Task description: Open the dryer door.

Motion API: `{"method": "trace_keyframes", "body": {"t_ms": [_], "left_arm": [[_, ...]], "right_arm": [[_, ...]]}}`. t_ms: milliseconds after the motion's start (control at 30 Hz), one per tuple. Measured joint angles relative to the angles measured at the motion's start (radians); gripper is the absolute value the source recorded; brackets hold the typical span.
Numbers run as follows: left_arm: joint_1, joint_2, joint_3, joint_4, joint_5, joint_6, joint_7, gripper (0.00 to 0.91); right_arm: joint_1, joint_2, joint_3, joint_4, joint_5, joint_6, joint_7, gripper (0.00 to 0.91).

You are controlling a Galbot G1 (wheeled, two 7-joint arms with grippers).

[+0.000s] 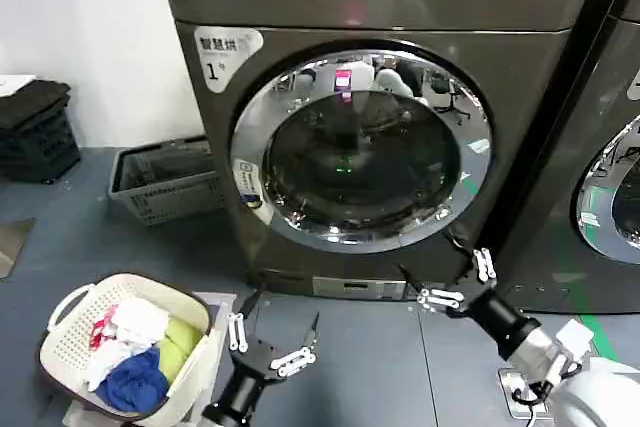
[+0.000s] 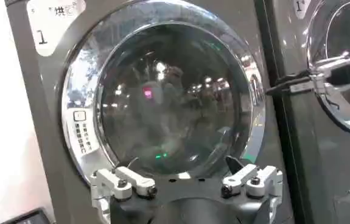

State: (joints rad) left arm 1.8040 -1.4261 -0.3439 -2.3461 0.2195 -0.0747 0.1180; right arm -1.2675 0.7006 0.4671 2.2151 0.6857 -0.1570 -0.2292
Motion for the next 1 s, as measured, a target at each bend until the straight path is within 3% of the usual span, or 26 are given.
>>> {"method": "trace_keyframes", "body": {"t_ms": [467,1000], "left_arm": [[0.028,-0.008,-0.011,-0.027,0.011,-0.008,0.005,0.907],[0.029,-0.011,-0.012,-0.032,0.017,-0.009,0.006,0.907]], "right_arm": [[0.299,-0.041,-0.248,-0.113,0.087,0.001,0.025,0.907],[0.665,0.012,-0.590,-0.211,0.158,-0.012,0.077,0.907]]}}
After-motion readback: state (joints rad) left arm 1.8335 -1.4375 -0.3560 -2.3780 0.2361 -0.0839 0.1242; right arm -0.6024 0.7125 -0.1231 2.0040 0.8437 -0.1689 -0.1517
